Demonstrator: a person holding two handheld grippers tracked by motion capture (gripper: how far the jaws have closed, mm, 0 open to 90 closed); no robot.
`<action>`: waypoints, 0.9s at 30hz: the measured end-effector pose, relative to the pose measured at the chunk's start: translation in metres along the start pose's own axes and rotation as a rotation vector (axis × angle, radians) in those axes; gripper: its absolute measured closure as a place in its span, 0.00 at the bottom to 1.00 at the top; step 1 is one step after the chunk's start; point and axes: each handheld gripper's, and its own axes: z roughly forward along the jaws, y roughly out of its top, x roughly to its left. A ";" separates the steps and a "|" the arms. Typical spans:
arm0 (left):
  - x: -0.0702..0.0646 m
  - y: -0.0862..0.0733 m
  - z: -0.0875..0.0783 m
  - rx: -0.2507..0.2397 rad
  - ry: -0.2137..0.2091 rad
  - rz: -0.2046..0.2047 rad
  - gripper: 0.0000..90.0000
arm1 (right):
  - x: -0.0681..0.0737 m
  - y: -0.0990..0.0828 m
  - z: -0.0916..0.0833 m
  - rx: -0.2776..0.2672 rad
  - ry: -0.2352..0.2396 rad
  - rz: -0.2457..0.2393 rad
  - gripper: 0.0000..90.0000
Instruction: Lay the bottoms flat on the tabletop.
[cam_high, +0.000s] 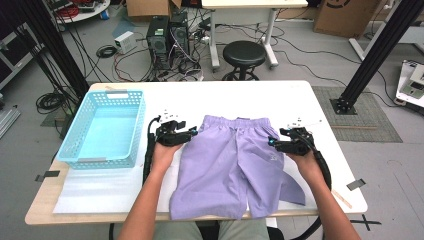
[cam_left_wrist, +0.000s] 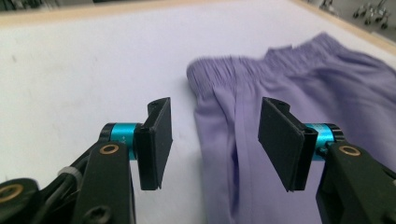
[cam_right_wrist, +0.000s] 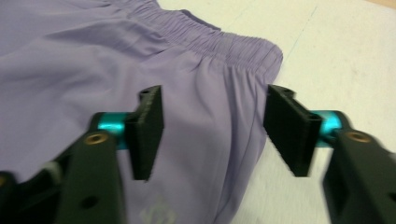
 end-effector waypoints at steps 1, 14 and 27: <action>0.001 0.000 0.003 0.018 -0.003 -0.005 0.47 | -0.003 0.004 0.006 0.006 0.000 -0.009 0.42; 0.005 0.000 0.043 0.156 -0.004 -0.007 0.52 | -0.034 0.030 0.054 0.078 0.019 0.003 0.66; -0.009 0.001 0.055 0.236 -0.001 0.109 0.97 | -0.027 0.026 0.074 0.152 -0.042 -0.050 0.78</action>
